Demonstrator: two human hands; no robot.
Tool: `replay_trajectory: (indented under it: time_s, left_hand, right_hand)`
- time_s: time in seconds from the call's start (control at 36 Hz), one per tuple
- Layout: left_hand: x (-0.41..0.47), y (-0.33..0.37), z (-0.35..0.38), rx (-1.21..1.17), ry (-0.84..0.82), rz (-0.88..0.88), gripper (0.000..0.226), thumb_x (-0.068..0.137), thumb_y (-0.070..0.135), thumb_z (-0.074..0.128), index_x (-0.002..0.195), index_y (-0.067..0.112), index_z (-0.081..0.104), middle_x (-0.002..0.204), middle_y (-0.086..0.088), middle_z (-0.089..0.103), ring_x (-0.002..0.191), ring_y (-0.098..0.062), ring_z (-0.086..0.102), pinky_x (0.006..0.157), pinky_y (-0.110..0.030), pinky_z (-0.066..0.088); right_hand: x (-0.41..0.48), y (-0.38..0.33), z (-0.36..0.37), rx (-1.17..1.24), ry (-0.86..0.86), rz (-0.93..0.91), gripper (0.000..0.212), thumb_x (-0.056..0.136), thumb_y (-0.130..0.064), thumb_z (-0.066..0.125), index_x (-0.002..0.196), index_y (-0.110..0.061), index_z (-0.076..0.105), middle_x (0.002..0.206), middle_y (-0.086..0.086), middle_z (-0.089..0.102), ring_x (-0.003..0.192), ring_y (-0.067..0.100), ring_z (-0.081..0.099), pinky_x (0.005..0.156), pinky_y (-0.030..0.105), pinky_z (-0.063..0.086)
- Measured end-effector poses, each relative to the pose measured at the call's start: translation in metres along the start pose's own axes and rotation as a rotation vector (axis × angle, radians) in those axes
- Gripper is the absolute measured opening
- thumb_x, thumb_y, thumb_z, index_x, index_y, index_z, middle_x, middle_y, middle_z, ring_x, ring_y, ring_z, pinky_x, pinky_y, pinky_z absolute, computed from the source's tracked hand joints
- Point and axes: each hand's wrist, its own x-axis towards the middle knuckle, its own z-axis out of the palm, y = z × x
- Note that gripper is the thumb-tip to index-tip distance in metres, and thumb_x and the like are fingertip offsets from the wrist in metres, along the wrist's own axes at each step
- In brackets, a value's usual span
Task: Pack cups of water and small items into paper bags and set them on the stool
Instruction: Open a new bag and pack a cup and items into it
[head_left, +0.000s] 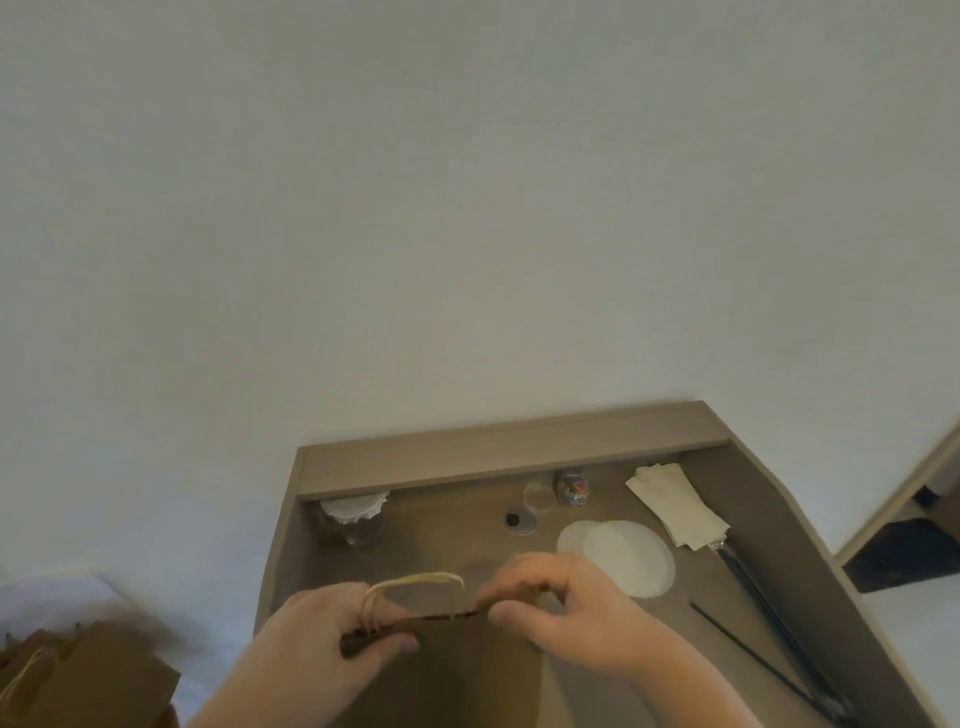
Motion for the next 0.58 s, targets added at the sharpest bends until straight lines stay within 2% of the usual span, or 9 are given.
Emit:
replay_trajectory:
  time_s: [0.11,0.17,0.19,0.22,0.28,0.36,0.44,0.53,0.58]
  left_hand:
    - [0.007,0.001,-0.004,0.034,0.0,0.008,0.012,0.078,0.07,0.074,0.088,0.068,0.067,0.101,0.037,0.067,0.096,0.015,0.062,0.088,-0.013,0.05]
    - [0.01,0.0,-0.005,0.146,-0.047,0.019,0.033,0.074,0.089,0.054,0.096,0.067,0.064,0.102,0.037,0.065,0.098,0.015,0.06,0.091,-0.013,0.048]
    - [0.012,0.0,-0.006,0.22,-0.053,0.023,0.05,0.068,0.098,0.041,0.101,0.067,0.063,0.103,0.038,0.063,0.099,0.015,0.057,0.093,-0.014,0.046]
    - [0.013,0.001,-0.007,0.286,-0.048,0.015,0.067,0.061,0.105,0.029,0.105,0.066,0.062,0.103,0.037,0.063,0.1,0.015,0.054,0.095,-0.015,0.043]
    - [0.013,0.005,-0.007,0.351,-0.032,-0.02,0.095,0.05,0.11,0.008,0.11,0.061,0.062,0.102,0.033,0.062,0.103,0.015,0.049,0.098,-0.015,0.04]
    - [0.015,0.013,-0.005,0.38,0.006,-0.077,0.117,0.037,0.108,-0.014,0.11,0.058,0.063,0.102,0.034,0.06,0.107,0.015,0.045,0.1,-0.014,0.037]
    - [0.015,0.013,0.001,0.429,0.041,-0.075,0.104,0.041,0.108,-0.015,0.098,0.063,0.06,0.099,0.041,0.057,0.112,0.016,0.044,0.1,-0.017,0.039]
    - [0.011,0.004,0.006,0.382,0.189,-0.005,0.057,0.077,0.099,0.023,0.085,0.06,0.065,0.083,0.044,0.056,0.097,0.014,0.051,0.077,-0.016,0.044]
    - [0.009,0.0,0.011,0.35,0.299,0.067,0.044,0.085,0.088,0.04,0.083,0.055,0.069,0.082,0.042,0.059,0.094,0.014,0.051,0.076,-0.015,0.043]
  right_hand:
    - [0.001,0.045,-0.023,0.275,0.155,0.151,0.027,0.105,-0.039,0.059,0.108,-0.028,0.083,0.109,0.001,0.08,0.108,0.017,0.073,0.098,0.034,0.055]
    - [0.017,0.075,-0.033,0.076,0.258,0.325,0.022,0.107,-0.034,0.059,0.104,-0.031,0.08,0.097,-0.006,0.079,0.093,0.003,0.071,0.091,0.019,0.055]
    - [0.026,0.09,-0.038,-0.084,0.305,0.408,0.016,0.106,-0.033,0.06,0.106,-0.035,0.076,0.095,-0.01,0.077,0.085,-0.003,0.067,0.079,0.007,0.05]
    - [0.037,0.104,-0.044,-0.181,0.36,0.473,0.013,0.105,-0.032,0.06,0.109,-0.035,0.073,0.098,-0.014,0.074,0.083,-0.005,0.062,0.071,0.004,0.046]
    - [0.059,0.133,-0.058,-0.208,0.44,0.541,0.018,0.103,-0.027,0.059,0.117,-0.031,0.07,0.108,-0.008,0.072,0.085,0.0,0.059,0.074,0.015,0.045]
    - [0.09,0.168,-0.08,-0.262,0.493,0.576,0.019,0.1,-0.024,0.061,0.117,-0.025,0.069,0.108,0.0,0.071,0.088,0.015,0.061,0.08,0.029,0.048]
    - [0.119,0.185,-0.095,-0.342,0.525,0.593,0.018,0.099,-0.031,0.058,0.097,-0.017,0.071,0.089,0.005,0.07,0.079,0.025,0.064,0.069,0.031,0.048]
    - [0.142,0.212,-0.101,-0.429,0.498,0.624,0.035,0.096,-0.043,0.059,0.084,-0.013,0.072,0.082,0.01,0.072,0.083,0.036,0.071,0.065,0.032,0.049]
    - [0.148,0.224,-0.099,-0.499,0.453,0.622,0.044,0.094,-0.055,0.06,0.088,-0.015,0.075,0.089,0.012,0.077,0.087,0.035,0.073,0.066,0.033,0.052]
